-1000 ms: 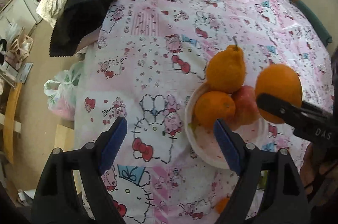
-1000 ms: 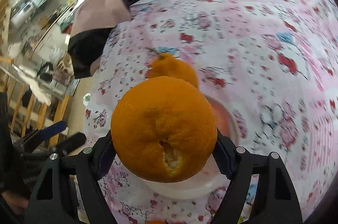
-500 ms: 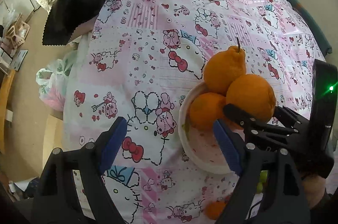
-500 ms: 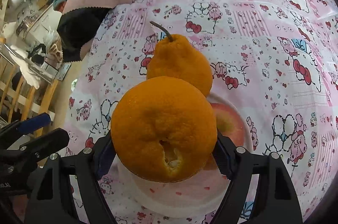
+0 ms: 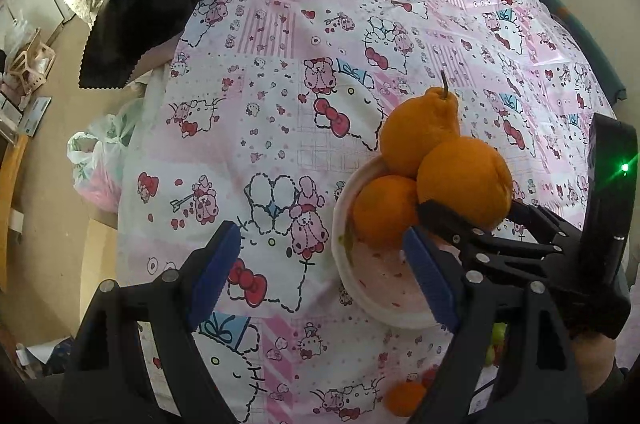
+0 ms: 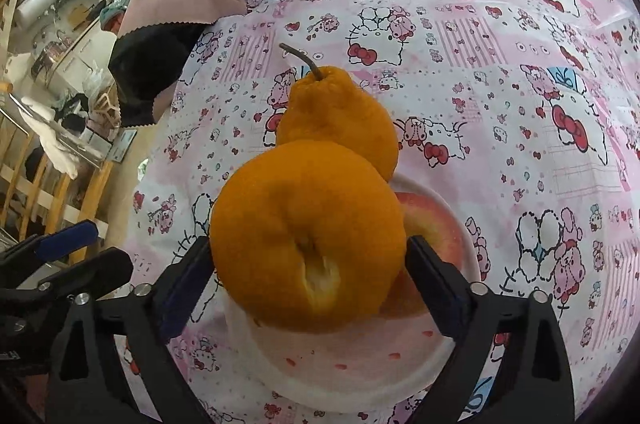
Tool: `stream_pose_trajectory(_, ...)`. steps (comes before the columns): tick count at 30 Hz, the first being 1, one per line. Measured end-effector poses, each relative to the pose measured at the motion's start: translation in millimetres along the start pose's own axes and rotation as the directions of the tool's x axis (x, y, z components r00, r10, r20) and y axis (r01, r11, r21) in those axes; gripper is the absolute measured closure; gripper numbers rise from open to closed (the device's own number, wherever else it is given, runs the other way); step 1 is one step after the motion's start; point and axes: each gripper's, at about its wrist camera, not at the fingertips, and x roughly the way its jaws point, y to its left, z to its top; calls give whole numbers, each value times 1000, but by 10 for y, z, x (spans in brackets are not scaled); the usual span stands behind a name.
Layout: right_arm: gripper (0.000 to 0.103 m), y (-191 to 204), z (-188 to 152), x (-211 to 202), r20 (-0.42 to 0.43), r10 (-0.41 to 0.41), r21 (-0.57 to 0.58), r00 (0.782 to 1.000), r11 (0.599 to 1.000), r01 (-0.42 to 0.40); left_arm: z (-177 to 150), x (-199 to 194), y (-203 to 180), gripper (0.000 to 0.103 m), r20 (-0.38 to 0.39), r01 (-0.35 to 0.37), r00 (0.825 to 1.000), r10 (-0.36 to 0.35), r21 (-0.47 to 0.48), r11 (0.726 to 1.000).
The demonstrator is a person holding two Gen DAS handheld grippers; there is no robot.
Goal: Organize fruits
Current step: 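Lower the round dekopon onto the plate with the right gripper and open it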
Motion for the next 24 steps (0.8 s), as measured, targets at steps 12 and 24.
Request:
stream_pose_trajectory(12,5,-65,-62,-547,70,15,18,997,1000,-16,-35,-124,-5,22,38,-13,999,12,18,1000)
stream_pose_trajectory(24,5,-105,-440,-1184,144,-18,81,989,997,6,-323,-427,-113,22,79,18,997,-23,56,998)
